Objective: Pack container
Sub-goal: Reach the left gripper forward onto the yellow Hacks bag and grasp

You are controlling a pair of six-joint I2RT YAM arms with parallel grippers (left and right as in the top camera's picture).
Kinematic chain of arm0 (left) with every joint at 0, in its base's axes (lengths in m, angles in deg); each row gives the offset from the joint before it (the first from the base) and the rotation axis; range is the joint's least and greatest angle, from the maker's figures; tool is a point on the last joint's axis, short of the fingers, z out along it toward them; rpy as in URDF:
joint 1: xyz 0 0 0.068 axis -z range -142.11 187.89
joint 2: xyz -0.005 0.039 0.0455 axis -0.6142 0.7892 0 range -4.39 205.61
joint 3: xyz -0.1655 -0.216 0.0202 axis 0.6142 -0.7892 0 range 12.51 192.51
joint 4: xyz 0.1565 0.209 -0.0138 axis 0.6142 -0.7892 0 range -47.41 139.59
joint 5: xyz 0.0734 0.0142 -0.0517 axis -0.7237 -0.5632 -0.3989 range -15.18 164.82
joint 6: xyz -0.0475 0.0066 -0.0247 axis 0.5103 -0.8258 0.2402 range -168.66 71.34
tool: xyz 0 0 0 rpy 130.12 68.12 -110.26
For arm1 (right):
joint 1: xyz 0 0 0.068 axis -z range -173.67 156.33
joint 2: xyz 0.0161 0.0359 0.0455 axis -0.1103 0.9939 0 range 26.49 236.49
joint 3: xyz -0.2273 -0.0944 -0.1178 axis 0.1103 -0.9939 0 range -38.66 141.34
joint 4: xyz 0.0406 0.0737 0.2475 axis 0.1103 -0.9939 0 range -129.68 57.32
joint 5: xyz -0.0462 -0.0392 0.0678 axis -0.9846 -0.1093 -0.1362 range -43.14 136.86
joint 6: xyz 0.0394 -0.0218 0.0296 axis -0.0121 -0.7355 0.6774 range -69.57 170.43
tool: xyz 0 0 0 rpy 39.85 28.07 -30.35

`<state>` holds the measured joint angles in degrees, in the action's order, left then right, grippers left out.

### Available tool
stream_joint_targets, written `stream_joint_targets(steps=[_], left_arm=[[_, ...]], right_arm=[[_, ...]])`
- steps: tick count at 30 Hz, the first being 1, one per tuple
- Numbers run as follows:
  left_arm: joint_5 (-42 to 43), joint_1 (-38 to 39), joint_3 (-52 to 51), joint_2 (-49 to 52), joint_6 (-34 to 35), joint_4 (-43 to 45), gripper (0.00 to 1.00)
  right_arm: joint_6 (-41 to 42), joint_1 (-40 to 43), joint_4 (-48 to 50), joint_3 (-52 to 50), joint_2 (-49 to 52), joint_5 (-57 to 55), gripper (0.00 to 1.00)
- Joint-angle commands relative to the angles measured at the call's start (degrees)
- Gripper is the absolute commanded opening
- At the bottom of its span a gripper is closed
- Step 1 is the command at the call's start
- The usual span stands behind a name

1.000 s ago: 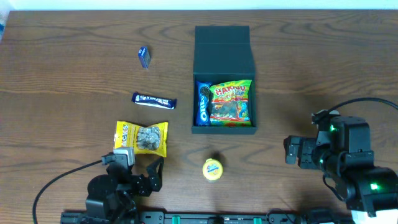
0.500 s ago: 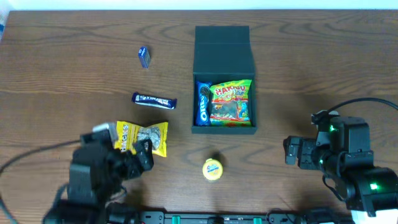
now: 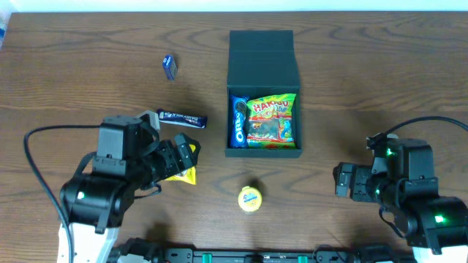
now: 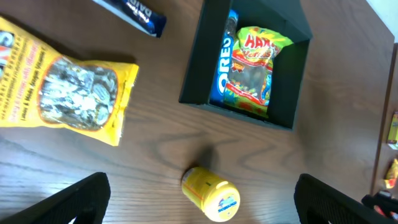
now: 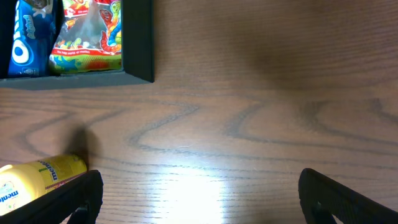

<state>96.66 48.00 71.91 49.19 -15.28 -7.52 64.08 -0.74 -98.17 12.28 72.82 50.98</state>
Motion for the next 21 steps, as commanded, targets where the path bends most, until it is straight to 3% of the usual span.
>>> stream_joint_targets(steps=[1,5,8,12,16,21], left_arm=[[-3.3,-0.4,1.0,2.3,11.0,-1.6,0.96],[-11.0,-0.4,1.0,6.1,36.8,-7.5,0.96],[-13.4,-0.4,1.0,8.7,44.9,-6.3,0.96],[-16.2,-0.4,1.0,12.0,51.2,-0.6,0.96],[-15.1,-0.4,1.0,12.5,51.3,2.1,0.96],[-24.4,-0.4,1.0,12.7,50.5,0.0,0.97]], right_arm=[[0.9,0.5,-0.1,0.0,-0.3,0.0,0.99],[0.9,0.5,-0.1,0.0,-0.3,0.0,0.99],[0.9,0.5,-0.1,0.0,-0.3,0.0,0.99],[0.9,0.5,-0.1,0.0,-0.3,0.0,0.99],[0.9,0.5,-0.1,0.0,-0.3,0.0,0.99],[0.9,0.5,-0.1,0.0,-0.3,0.0,0.99]])
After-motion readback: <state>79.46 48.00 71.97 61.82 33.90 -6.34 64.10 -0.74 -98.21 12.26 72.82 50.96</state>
